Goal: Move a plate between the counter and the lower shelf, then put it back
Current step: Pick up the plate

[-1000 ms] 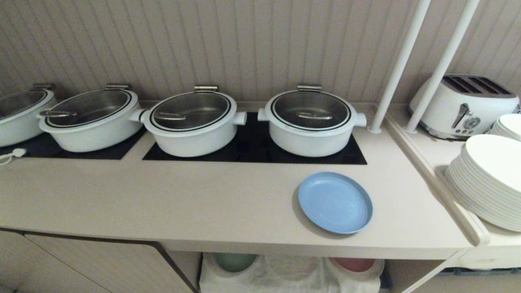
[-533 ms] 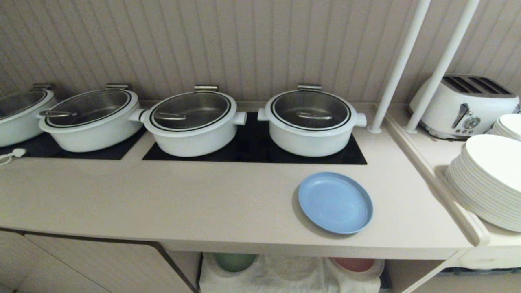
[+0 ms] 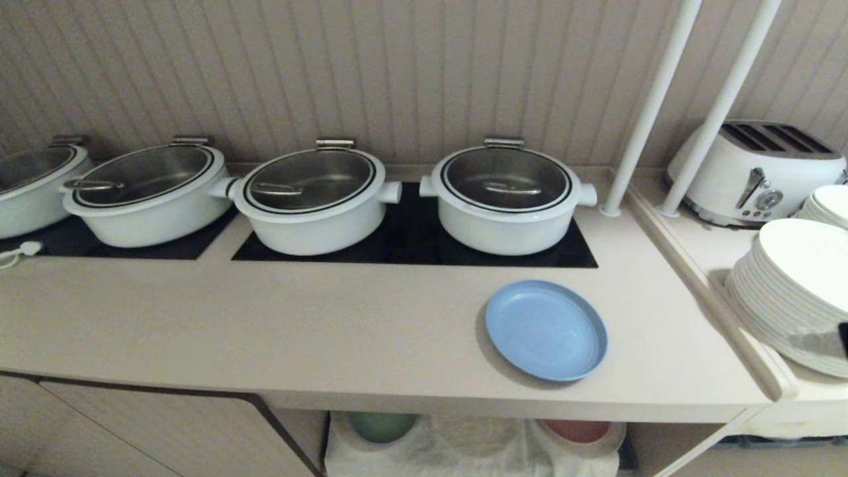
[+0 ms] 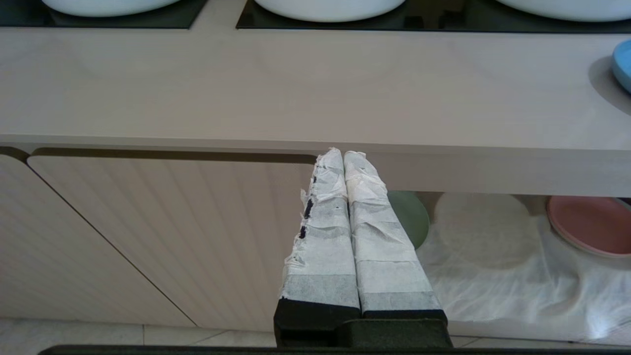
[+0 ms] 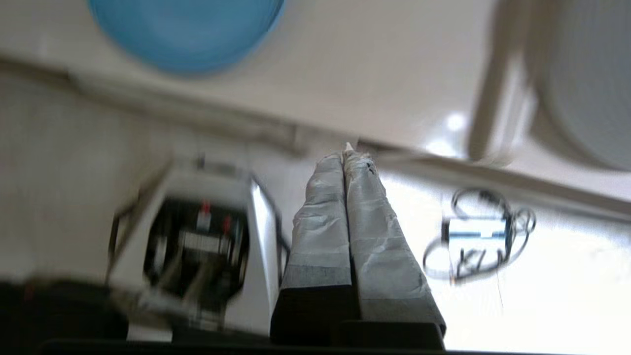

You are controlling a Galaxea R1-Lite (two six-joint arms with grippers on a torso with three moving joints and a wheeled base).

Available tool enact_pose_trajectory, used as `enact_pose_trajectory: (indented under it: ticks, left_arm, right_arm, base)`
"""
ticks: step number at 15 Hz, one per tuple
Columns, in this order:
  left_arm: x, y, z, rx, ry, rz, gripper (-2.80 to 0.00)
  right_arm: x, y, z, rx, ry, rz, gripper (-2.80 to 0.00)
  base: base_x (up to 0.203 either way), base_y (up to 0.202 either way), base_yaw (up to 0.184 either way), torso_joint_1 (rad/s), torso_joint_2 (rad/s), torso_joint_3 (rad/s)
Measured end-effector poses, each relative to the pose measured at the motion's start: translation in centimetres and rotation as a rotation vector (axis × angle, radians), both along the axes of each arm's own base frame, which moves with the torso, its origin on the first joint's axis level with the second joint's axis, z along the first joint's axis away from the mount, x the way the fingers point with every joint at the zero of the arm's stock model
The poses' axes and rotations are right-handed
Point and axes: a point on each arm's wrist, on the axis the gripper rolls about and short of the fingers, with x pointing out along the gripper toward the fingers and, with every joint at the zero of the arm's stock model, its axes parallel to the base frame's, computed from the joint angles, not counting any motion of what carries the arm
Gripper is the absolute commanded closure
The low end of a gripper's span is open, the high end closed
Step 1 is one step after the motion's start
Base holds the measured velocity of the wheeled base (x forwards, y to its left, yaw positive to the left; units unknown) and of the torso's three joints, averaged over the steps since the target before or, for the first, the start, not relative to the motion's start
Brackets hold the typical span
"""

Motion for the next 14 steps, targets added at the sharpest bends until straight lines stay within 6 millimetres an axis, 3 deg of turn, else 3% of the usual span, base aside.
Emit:
enact_pose_trajectory:
  ticks: [8, 12, 14]
  left_arm:
    - [0.0, 0.0, 0.0, 0.001, 0.000, 0.000, 0.00]
    - [0.0, 0.0, 0.0, 0.000, 0.000, 0.000, 0.00]
    - [0.0, 0.0, 0.0, 0.000, 0.000, 0.000, 0.00]
  right_arm:
    - [10.5, 5.6, -2.9, -0.012, 0.283, 0.125, 0.00]
    - [14.5, 7.8, -3.2, 0.023, 0.422, 0.051, 0.00]
    - [15.8, 8.5, -4.4, 0.019, 0.512, 0.013, 0.00]
  base:
    - [0.000, 0.000, 0.000, 0.000, 0.00, 0.000]
    - [0.000, 0.000, 0.000, 0.000, 0.00, 0.000]
    - [0.000, 0.000, 0.000, 0.000, 0.00, 0.000]
